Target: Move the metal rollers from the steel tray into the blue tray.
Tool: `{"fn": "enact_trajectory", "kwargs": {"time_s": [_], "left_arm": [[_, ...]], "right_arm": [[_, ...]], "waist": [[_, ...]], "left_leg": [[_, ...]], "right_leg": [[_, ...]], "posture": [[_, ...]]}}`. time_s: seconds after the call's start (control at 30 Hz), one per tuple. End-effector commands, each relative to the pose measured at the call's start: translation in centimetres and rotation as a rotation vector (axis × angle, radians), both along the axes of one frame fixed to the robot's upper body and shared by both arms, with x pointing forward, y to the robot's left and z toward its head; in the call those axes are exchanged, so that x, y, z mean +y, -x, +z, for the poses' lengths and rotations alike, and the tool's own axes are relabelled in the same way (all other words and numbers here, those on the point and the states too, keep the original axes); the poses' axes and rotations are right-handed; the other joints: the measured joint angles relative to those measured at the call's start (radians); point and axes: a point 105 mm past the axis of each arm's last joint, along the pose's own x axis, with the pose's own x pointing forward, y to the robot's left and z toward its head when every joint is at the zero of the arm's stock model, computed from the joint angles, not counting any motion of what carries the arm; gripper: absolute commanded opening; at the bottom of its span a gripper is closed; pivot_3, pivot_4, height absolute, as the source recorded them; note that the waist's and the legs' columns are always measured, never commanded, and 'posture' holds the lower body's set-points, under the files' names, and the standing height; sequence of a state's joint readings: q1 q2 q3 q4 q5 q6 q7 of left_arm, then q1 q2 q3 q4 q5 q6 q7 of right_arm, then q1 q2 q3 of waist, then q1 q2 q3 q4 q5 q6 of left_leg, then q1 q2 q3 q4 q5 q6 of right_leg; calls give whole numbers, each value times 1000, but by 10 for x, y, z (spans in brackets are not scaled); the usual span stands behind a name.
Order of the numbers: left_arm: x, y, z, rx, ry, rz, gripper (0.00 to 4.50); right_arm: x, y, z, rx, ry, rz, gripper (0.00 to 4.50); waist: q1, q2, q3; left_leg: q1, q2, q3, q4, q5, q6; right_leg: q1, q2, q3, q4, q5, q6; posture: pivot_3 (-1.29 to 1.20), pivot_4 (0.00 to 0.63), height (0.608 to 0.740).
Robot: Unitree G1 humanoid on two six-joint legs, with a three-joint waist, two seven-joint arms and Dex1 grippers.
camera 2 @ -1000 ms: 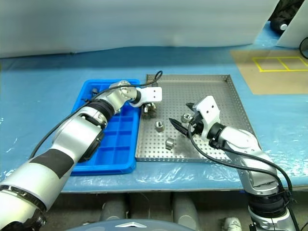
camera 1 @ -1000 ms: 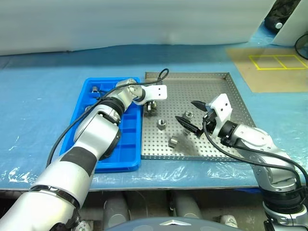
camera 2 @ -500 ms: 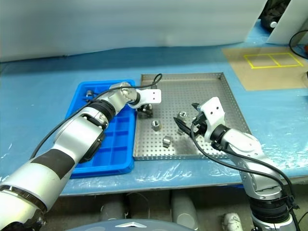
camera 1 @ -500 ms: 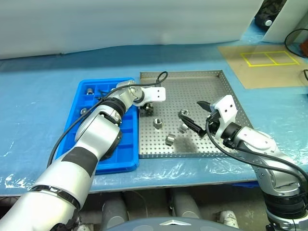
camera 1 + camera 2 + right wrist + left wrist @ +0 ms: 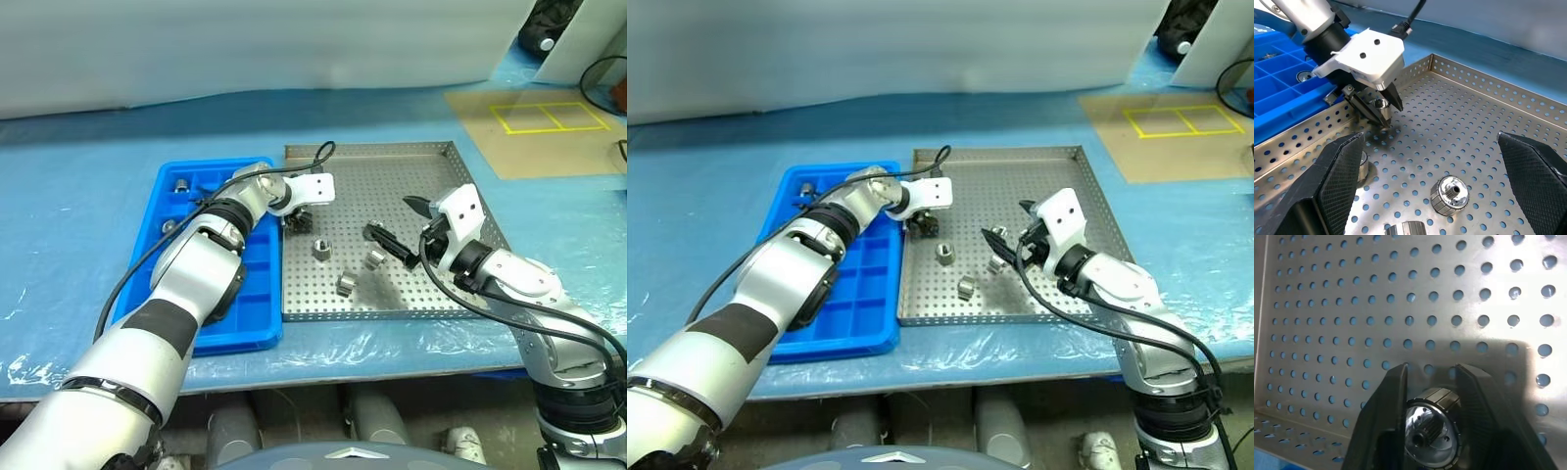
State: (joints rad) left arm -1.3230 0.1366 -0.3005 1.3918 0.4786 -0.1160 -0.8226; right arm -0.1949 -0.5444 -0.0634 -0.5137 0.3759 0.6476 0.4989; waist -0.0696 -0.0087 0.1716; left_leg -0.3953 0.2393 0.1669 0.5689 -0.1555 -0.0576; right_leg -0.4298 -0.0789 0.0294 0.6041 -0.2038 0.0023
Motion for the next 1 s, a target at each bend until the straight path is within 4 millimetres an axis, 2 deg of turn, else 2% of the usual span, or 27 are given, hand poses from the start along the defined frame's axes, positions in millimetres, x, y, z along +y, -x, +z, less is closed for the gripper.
{"fn": "enact_trajectory", "kwargs": {"time_s": [0.03, 0.13, 0.23, 0.3, 0.5, 0.63, 0.77, 0.83, 0.93, 1.0], "left_arm": [[-7, -3, 23, -19, 150, 2, 1696], [-11, 0, 35, 13, 252, -28, 1696], [-14, 3, 48, 56, 379, -50, 1696], [-12, 6, 50, 85, 405, -78, 1696], [4, 18, 46, 159, 436, -173, 1696], [24, 28, 44, 203, 460, -243, 1696], [48, 25, 42, 176, 454, -191, 1696], [55, 17, 44, 103, 430, -137, 1696], [50, 5, 61, -29, 442, -97, 1696], [40, 6, 74, -18, 509, -126, 1696]], "right_arm": [[6, -2, 11, -55, -4, 29, 4500], [7, -4, 11, -56, -4, 36, 4500], [9, -7, 11, -57, -2, 51, 4500], [10, -9, 11, -57, -3, 62, 4500], [17, -15, 11, -62, -7, 98, 4500], [20, -21, 12, -66, -10, 122, 4500], [26, -27, 12, -66, -9, 155, 4500], [29, -29, 12, -69, -12, 169, 4500], [33, -32, 12, -72, -16, 179, 4500], [34, -32, 12, -73, -17, 180, 4500]], "waist": [[1, 0, 0], [4, 0, 0], [10, 0, 0], [11, 0, 0], [16, 0, 0], [29, 0, 0], [45, 1, 0], [58, 1, 0], [81, 1, 0], [93, 0, 1]], "left_leg": [[-3, 0, 0, 0, 0, 0], [-9, 0, 0, -1, -1, 2], [-9, 0, 0, -3, -1, 2], [-8, 0, 0, -4, -1, 3], [-6, 0, 0, -4, 0, 0], [-5, 0, 0, -4, 1, -1], [-5, 0, 0, -5, 1, -1], [-5, 0, 0, -5, 1, -1], [-5, 1, 0, -5, 1, -1], [-6, 0, 0, -4, 1, -2]], "right_leg": [[-3, 0, 0, 0, 0, 0], [-8, 0, 0, -1, 0, 0], [-8, 0, 0, -1, 0, 0], [-8, 0, 0, -1, 0, 0], [-8, 0, 0, 0, 0, 0], [-7, 0, 0, 2, 0, 0], [-8, 0, 0, 2, 1, 0], [-8, 0, 0, 2, 1, 0], [-7, 0, 0, 2, 1, 0], [-7, -1, 0, 2, 1, 0]], "posture": [[-558, 150, 740], [-545, 150, 740], [-515, 150, 740], [-499, 150, 740], [-447, 150, 740], [-378, 150, 740], [-337, 150, 740], [-329, 150, 740], [-331, 150, 740], [-340, 150, 740]]}}
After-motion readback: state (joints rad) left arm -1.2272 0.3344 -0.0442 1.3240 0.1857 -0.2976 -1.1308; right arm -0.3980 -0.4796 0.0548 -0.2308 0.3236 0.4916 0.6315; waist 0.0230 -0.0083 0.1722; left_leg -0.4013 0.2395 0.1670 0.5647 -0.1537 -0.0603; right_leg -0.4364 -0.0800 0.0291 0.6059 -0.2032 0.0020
